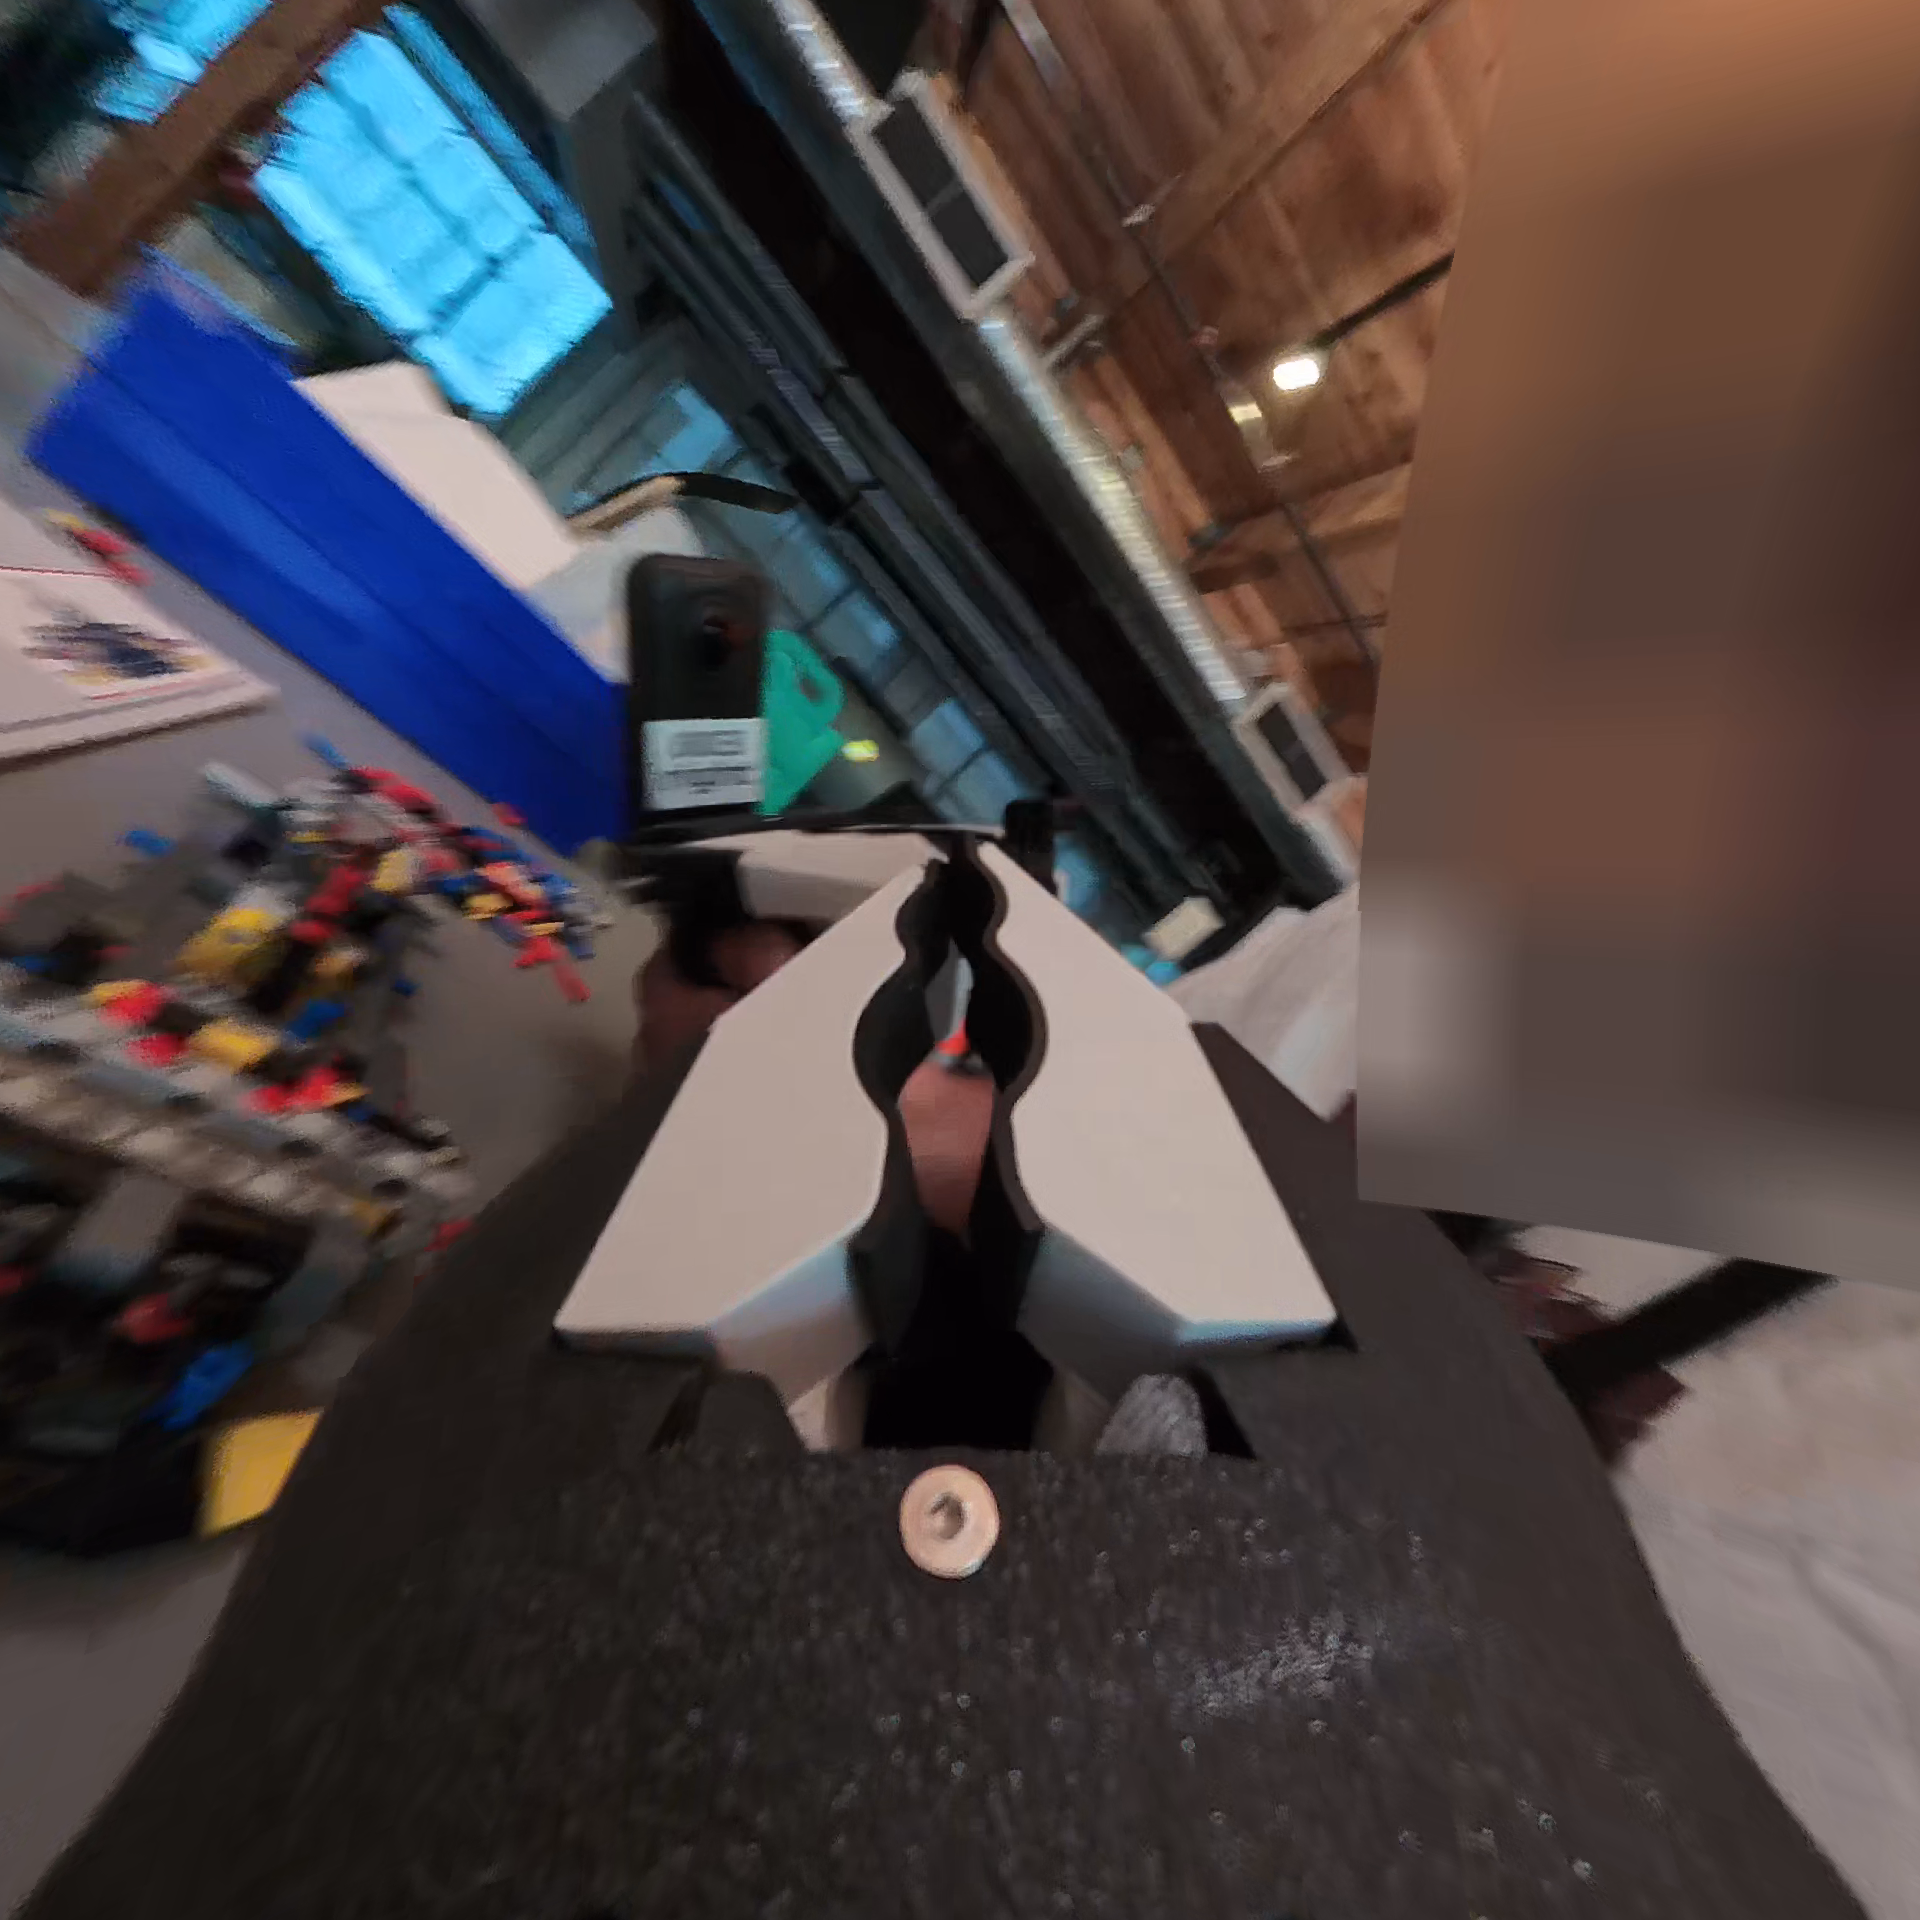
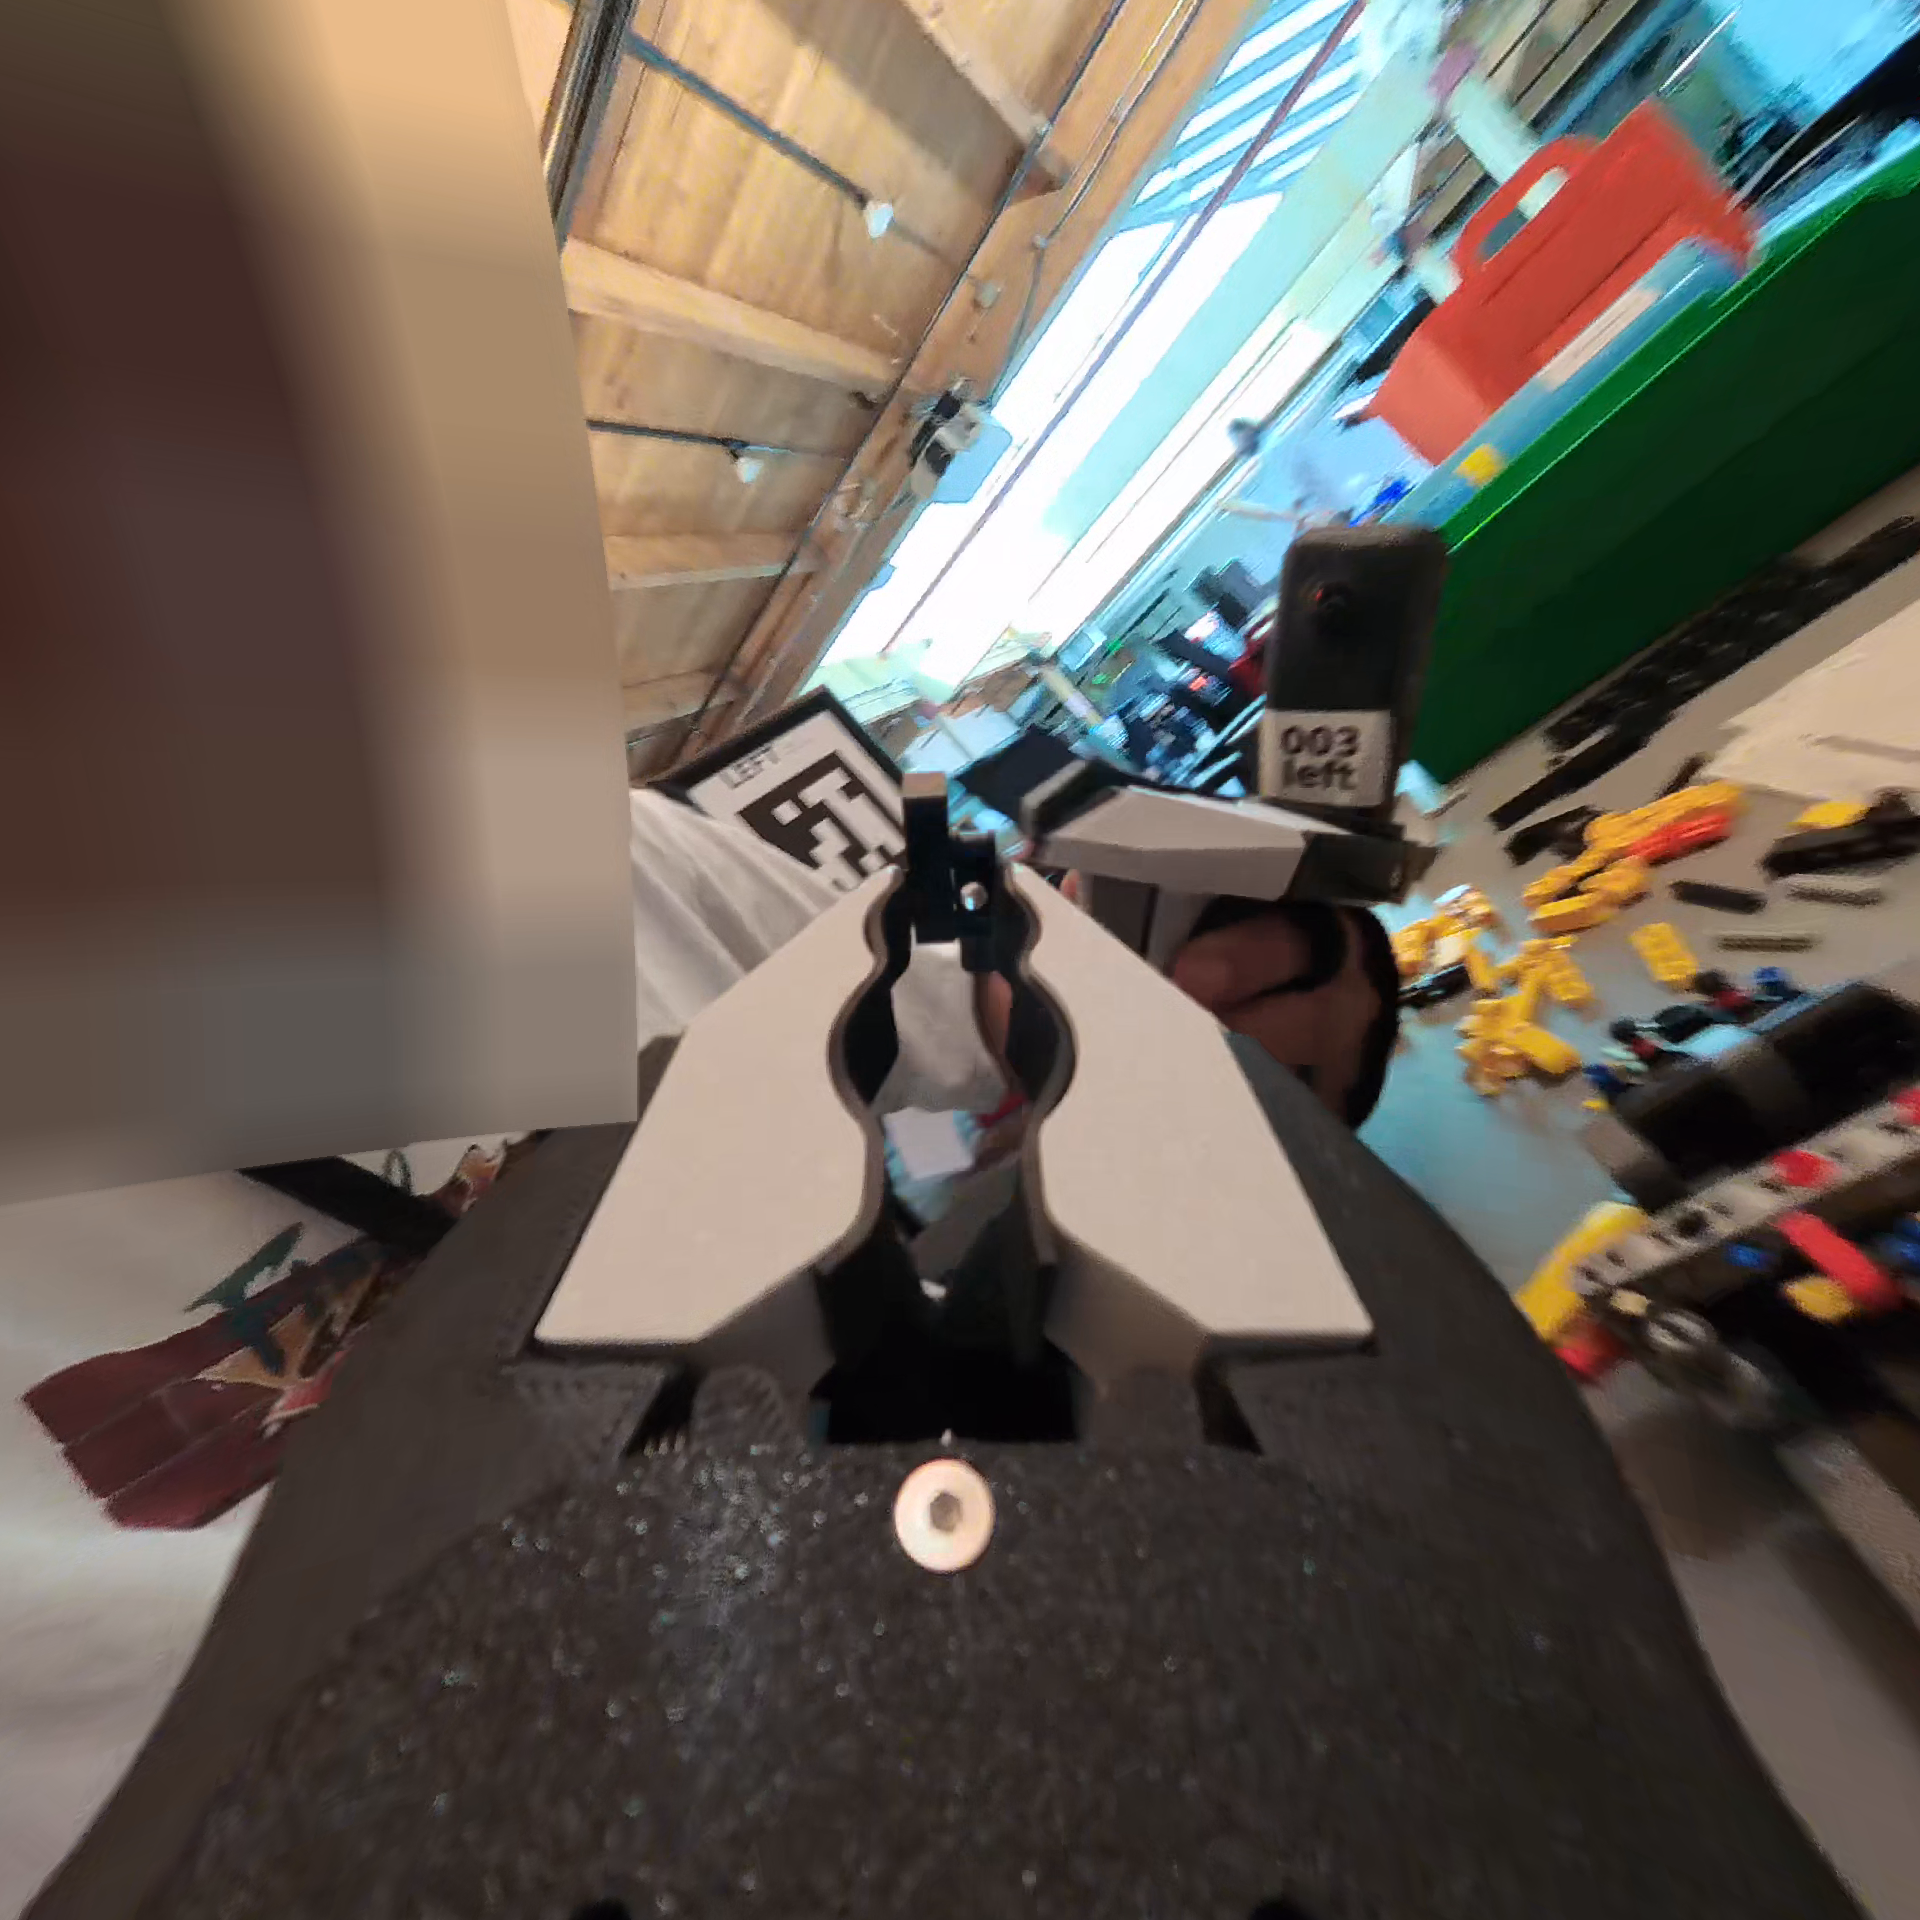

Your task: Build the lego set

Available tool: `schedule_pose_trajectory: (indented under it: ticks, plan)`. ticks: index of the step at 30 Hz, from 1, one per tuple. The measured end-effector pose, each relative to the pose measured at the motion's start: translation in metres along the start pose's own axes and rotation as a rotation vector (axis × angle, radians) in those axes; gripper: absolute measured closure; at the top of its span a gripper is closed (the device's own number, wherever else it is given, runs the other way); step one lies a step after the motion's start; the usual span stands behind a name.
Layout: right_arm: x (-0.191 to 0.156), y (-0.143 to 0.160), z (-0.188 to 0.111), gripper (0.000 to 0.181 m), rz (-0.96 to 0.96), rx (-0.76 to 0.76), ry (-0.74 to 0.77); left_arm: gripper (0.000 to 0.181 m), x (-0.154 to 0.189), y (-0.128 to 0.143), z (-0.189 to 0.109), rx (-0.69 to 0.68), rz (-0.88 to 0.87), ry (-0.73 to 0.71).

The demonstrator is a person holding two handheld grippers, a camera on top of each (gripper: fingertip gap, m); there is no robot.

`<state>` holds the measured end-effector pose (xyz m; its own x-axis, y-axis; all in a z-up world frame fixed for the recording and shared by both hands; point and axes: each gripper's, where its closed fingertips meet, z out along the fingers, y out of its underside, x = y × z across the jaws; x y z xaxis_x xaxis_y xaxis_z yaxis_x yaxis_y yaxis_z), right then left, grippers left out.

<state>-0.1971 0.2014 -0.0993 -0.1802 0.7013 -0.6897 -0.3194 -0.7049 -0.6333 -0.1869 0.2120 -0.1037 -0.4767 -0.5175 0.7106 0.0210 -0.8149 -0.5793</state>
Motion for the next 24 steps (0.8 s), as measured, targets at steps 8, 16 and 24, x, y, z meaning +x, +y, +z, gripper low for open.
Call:
schedule_pose_trajectory:
  ticks: [8,16,24]
  plan:
    - [0.032,-0.025,-0.039,0.167,-0.202,0.087,0.356,0.177,-0.051,-0.001,-0.021,-0.178,0.31,-0.422]
    - [0.038,-0.026,-0.032,0.168,-0.209,0.078,0.369,0.171,-0.011,-0.006,-0.035,-0.132,0.546,-0.471]
    - [0.047,0.0,-0.02,0.167,-0.211,-0.042,0.406,0.165,0.092,0.129,-0.051,-0.515,0.574,-0.397]
